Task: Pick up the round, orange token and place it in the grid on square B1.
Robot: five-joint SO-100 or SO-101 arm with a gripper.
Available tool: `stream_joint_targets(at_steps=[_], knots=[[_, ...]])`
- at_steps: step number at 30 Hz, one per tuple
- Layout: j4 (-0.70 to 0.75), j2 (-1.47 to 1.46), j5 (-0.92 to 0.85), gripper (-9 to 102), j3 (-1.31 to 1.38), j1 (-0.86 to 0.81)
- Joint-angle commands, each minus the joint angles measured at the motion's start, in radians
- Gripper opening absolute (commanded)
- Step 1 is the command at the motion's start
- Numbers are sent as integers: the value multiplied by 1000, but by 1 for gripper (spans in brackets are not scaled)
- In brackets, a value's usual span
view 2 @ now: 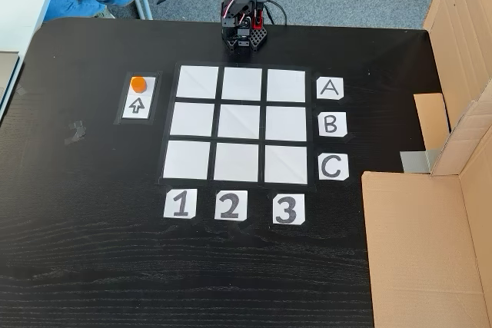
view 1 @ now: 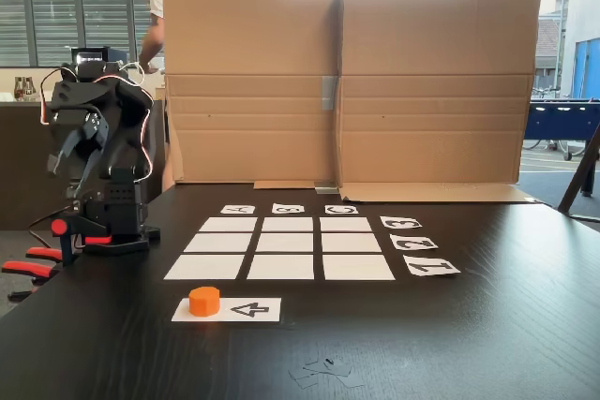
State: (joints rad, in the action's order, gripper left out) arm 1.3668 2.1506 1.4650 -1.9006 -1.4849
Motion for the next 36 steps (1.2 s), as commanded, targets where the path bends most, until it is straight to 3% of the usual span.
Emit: stream_joint_targets(at_steps=[1,8,15,36], knots=[[15,-77,15,72,83,6],[175,-291,15,77,414,17],[190,-400,15,77,614,101],[187,-673,3,79,684,305]])
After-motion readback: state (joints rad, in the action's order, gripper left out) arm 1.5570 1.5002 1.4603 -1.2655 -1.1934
